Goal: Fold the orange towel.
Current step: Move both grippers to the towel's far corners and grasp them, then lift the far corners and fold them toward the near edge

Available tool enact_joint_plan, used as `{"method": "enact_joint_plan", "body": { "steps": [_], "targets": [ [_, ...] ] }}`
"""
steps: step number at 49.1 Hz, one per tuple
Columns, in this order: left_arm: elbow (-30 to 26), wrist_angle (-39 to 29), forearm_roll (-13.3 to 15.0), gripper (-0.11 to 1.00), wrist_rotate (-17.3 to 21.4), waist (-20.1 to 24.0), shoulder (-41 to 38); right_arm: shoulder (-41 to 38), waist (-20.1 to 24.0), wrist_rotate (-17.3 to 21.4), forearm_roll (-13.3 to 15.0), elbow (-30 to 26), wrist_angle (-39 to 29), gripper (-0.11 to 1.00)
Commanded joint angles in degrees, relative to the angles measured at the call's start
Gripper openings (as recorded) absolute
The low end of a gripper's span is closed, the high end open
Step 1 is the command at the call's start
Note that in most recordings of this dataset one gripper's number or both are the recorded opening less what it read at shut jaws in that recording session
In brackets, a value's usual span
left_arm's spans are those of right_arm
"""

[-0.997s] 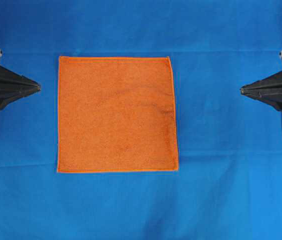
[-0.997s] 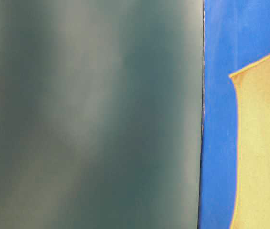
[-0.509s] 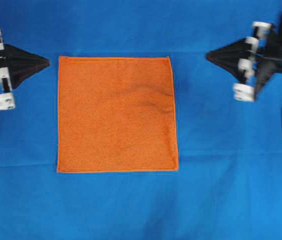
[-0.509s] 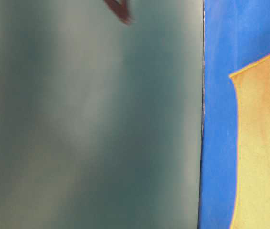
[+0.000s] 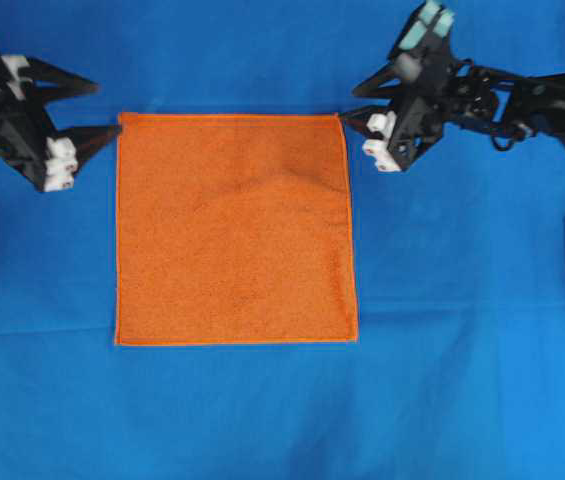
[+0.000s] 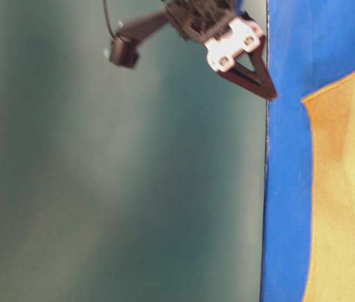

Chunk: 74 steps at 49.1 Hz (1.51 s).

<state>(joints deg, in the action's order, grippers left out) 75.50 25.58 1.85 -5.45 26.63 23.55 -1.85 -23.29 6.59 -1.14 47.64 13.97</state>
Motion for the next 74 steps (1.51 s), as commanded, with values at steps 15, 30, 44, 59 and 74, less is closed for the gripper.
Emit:
{"method": "enact_joint_plan", "body": {
  "steps": [15,30,44,59,74],
  "targets": [
    [-4.8,3.4,0.1,0.92,0.2,1.8,-16.9,-6.3,-0.4,-0.1,0.0,-3.7,0.4,0.56],
    [-4.7,2.9,-0.1,0.59,1.1,2.7,-17.6,-7.2,-0.4,-0.3,0.2,-3.8,0.7,0.30],
    [-5.0,2.6,-0.3,0.02,2.0,1.1,-17.7,-7.1,0.0,-0.3,0.4,-3.5,0.8,0.02],
    [-6.3,0.9,-0.3,0.02,2.0,1.1,-15.6,-5.5,0.3,0.4,0.0,-2.8,0.8,0.02],
    [-6.9,-3.9,-0.3,0.02,2.0,0.2,-11.1,-1.0,0.3,0.6,-0.4,-0.2,1.1,0.02]
  ]
}}
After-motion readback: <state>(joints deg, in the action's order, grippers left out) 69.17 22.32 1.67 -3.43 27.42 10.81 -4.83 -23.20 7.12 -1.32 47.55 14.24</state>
